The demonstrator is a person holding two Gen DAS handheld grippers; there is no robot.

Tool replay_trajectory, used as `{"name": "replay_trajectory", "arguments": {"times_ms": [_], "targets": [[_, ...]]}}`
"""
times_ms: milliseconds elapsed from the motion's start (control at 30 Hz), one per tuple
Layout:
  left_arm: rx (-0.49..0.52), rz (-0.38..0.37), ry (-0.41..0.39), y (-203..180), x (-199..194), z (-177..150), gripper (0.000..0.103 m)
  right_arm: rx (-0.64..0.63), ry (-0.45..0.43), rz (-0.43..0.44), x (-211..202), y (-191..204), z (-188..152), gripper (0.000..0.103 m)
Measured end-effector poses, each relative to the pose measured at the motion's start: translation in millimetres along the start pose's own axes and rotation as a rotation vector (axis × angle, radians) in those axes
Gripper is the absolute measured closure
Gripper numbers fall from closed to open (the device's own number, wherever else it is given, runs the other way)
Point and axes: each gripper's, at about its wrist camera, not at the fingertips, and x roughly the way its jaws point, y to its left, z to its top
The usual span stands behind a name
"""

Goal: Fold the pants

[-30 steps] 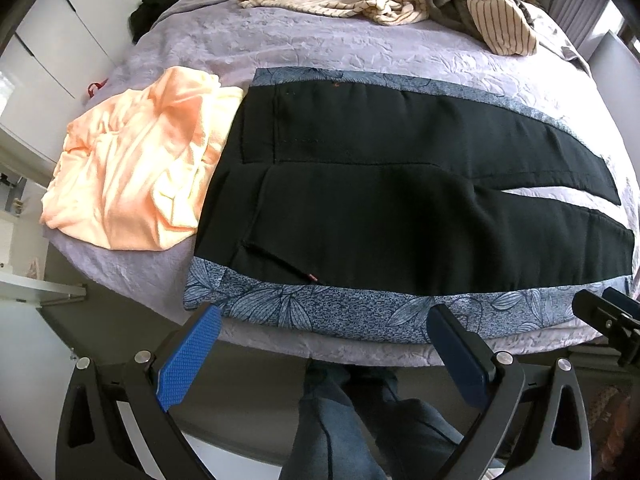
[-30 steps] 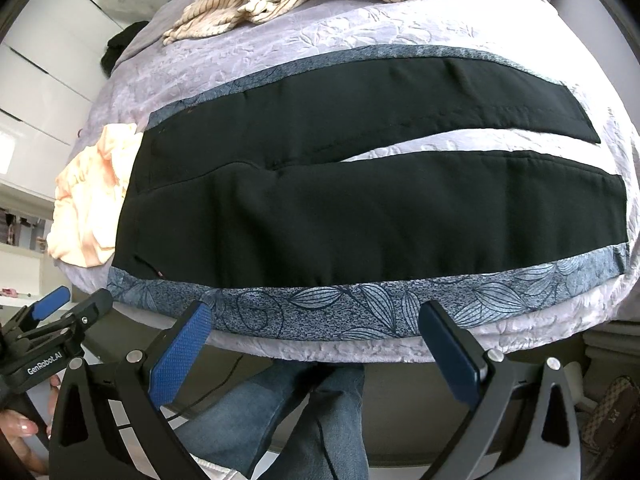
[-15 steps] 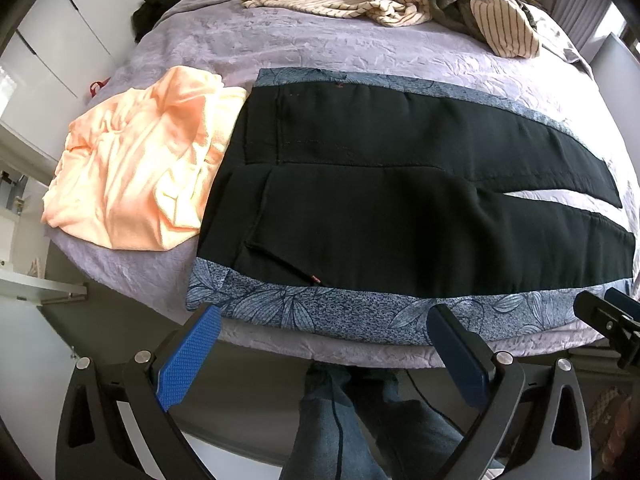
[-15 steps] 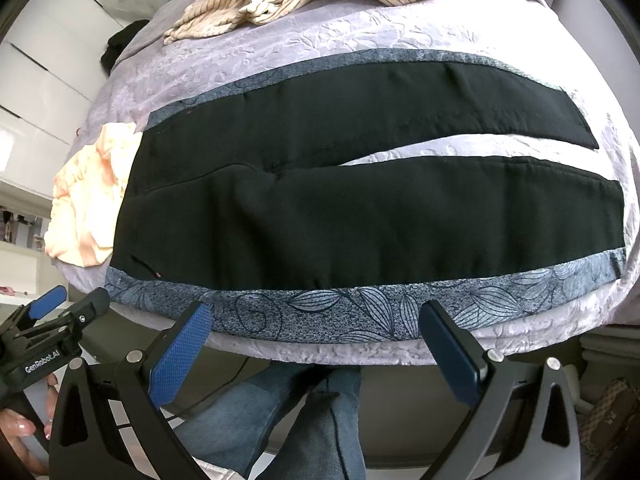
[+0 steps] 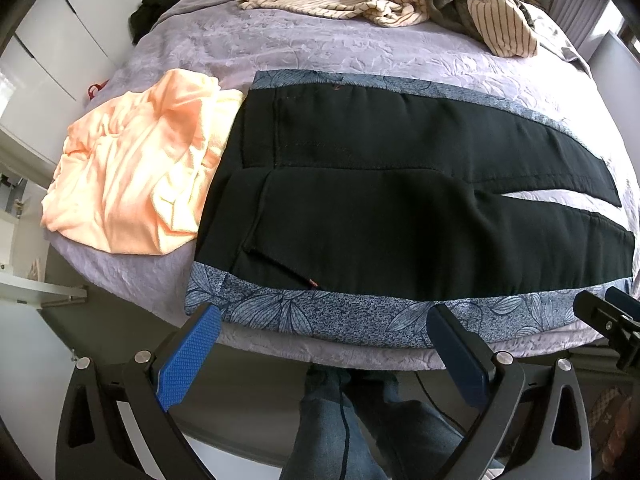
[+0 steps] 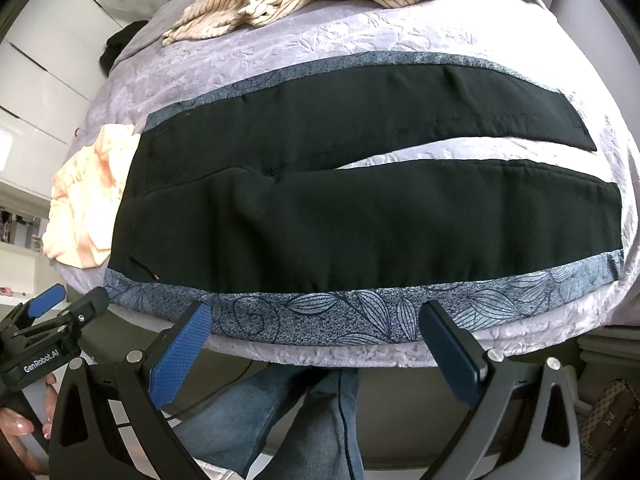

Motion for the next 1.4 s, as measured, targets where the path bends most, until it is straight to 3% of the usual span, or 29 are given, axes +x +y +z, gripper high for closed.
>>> {"name": "replay_trajectory", "arguments": {"times_ms": [1400], "targets": [[-0.001,-0.010,0.040,-5,14,-5,0.000,0.004,0.045,-0.012,13,-2,-2,0.000]]}}
